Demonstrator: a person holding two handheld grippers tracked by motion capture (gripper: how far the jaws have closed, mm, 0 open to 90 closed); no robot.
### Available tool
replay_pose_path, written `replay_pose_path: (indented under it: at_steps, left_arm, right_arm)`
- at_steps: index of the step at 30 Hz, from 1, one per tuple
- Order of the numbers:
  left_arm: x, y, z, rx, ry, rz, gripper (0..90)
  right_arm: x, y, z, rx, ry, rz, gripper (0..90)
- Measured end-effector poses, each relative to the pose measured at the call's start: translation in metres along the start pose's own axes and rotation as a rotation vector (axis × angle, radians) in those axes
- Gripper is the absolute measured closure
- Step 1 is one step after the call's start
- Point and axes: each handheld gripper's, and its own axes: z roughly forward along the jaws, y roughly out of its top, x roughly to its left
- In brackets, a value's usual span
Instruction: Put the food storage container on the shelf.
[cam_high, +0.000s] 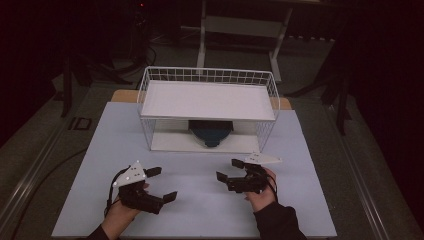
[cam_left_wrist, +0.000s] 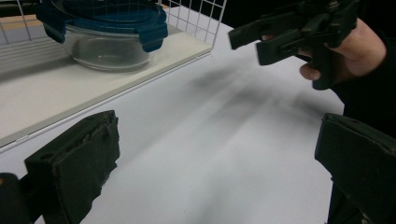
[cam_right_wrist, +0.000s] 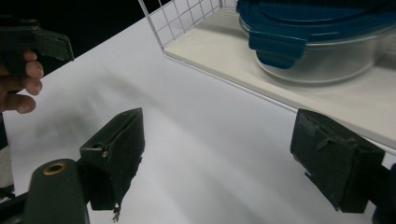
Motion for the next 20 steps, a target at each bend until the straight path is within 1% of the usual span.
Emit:
replay_pose_path:
  at_steps: [5, 10, 12, 14, 15, 18, 20]
  left_arm:
    - [0.0, 0.0, 0.0, 0.001, -0.002, 0.001, 0.2]
    - [0.0, 0.0, 0.0, 0.0, -0.001, 0.001, 0.2]
    - [0.0, 0.0, 0.0, 0.0, -0.003, 0.0, 0.2]
    - [0.0, 0.0, 0.0, 0.002, -0.001, 0.003, 0.2]
    - [0.0, 0.0, 0.0, 0.003, -0.001, 0.005, 0.2]
    - [-0.001, 0.0, 0.001, 0.003, -0.002, 0.008, 0.2]
    - [-0.001, 0.0, 0.001, 0.004, -0.004, 0.012, 0.2]
  right_arm:
    - [0.0, -0.011, -0.014, 0.003, -0.016, -0.014, 18.0]
    - [0.0, -0.022, -0.025, 0.013, -0.017, -0.017, 18.3]
    - [0.0, -0.027, -0.027, 0.023, -0.025, -0.031, 19.1]
    - [-0.001, -0.031, -0.029, 0.031, -0.022, -0.039, 19.6]
    - [-0.001, -0.033, -0.029, 0.034, -0.03, -0.045, 19.6]
    - [-0.002, -0.036, -0.028, 0.045, -0.025, -0.033, 19.4]
    - [-0.003, -0.036, -0.028, 0.048, -0.032, -0.041, 19.4]
